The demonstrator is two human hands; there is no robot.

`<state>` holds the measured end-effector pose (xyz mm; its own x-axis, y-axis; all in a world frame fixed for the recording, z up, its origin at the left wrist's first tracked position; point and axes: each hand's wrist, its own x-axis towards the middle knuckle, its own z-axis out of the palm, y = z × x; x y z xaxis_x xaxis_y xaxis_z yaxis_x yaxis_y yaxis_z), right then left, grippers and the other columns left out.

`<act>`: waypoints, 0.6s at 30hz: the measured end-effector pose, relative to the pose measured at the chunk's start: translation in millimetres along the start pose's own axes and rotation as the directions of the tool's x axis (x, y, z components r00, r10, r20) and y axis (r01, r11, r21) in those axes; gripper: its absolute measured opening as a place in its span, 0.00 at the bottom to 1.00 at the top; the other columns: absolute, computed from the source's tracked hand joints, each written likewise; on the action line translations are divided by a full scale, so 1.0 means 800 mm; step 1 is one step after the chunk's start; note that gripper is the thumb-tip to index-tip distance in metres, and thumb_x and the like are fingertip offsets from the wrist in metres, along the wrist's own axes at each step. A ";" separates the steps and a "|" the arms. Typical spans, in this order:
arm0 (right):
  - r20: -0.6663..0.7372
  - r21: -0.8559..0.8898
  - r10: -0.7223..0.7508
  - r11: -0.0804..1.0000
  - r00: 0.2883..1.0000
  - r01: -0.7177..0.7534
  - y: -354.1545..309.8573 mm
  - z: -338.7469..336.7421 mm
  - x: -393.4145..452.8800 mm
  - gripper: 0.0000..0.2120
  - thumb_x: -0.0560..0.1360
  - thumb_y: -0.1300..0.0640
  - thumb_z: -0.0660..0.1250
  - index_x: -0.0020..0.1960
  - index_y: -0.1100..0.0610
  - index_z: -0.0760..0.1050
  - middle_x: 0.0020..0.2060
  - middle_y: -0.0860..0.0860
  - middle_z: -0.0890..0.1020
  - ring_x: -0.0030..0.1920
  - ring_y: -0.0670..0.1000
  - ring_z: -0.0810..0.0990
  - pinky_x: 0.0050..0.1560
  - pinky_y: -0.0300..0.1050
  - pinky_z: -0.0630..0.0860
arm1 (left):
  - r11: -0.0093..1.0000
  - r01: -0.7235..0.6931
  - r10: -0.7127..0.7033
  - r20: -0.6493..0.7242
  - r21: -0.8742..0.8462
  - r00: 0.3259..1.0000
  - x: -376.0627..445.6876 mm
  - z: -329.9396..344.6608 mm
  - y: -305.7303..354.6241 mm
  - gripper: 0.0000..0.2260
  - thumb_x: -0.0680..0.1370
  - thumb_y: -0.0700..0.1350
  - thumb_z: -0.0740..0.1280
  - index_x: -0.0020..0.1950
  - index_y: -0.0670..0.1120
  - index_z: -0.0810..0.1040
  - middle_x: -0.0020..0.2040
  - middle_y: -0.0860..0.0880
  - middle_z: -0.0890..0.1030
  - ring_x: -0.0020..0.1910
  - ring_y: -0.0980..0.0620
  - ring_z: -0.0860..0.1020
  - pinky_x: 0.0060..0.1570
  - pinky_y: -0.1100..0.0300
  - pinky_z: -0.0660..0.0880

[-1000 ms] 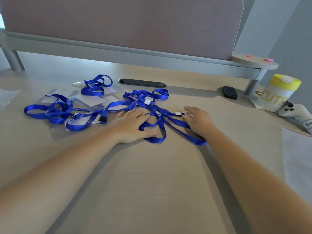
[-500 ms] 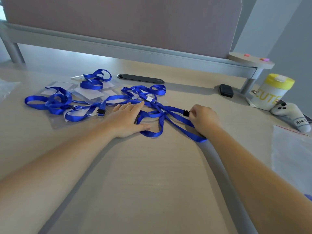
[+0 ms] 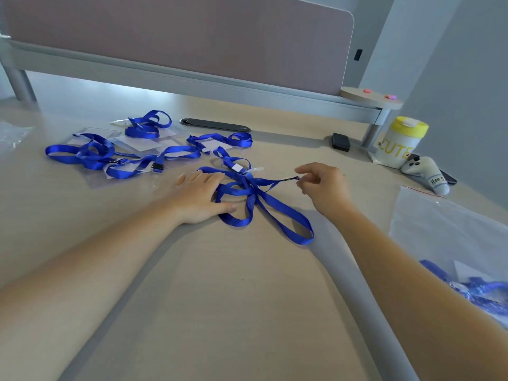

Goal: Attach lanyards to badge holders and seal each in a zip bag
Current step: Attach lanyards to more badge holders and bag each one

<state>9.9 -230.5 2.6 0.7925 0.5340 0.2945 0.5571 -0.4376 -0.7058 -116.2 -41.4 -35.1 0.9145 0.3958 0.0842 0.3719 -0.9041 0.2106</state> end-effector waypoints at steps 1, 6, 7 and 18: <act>-0.002 0.044 0.013 0.999 1.000 -0.013 -0.002 -0.002 -0.004 0.07 0.73 0.65 0.64 0.48 0.57 0.77 0.38 0.52 0.78 0.41 0.52 0.75 0.49 0.46 0.74 | 1.000 0.007 -0.007 -0.003 0.006 1.000 -0.002 0.000 0.000 0.31 0.72 0.66 0.58 0.68 0.49 0.63 0.66 0.47 0.71 0.68 0.46 0.65 0.67 0.48 0.62; -0.059 0.299 0.080 0.952 0.995 -0.058 -0.014 -0.010 -0.015 0.12 0.70 0.66 0.68 0.32 0.53 0.72 0.31 0.49 0.76 0.32 0.47 0.73 0.34 0.32 0.73 | 0.997 0.070 -0.071 0.002 0.033 0.998 -0.012 -0.006 -0.002 0.31 0.73 0.65 0.57 0.71 0.50 0.59 0.71 0.48 0.66 0.72 0.47 0.60 0.68 0.48 0.58; -0.071 0.339 0.094 0.939 0.993 -0.064 -0.016 -0.012 -0.016 0.12 0.70 0.66 0.68 0.33 0.53 0.73 0.31 0.49 0.76 0.31 0.46 0.73 0.32 0.30 0.72 | 0.996 0.084 -0.084 -0.001 0.036 0.996 -0.014 -0.009 -0.005 0.30 0.73 0.65 0.57 0.70 0.50 0.61 0.70 0.48 0.67 0.71 0.47 0.61 0.68 0.48 0.58; -0.129 0.263 0.197 0.952 0.972 -0.158 -0.029 0.004 0.011 0.13 0.72 0.61 0.67 0.31 0.55 0.67 0.32 0.52 0.74 0.35 0.52 0.72 0.36 0.46 0.71 | 0.963 0.002 -0.078 -0.270 -0.270 0.960 -0.021 -0.035 -0.028 0.20 0.71 0.49 0.70 0.61 0.45 0.73 0.63 0.49 0.73 0.64 0.50 0.69 0.61 0.55 0.67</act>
<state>2.9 -213.1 19.3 0.9121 0.3392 0.2303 0.3397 -0.3106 -0.8878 -144.2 -22.8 -13.9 0.8056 0.4939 0.3272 0.3173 -0.8261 0.4657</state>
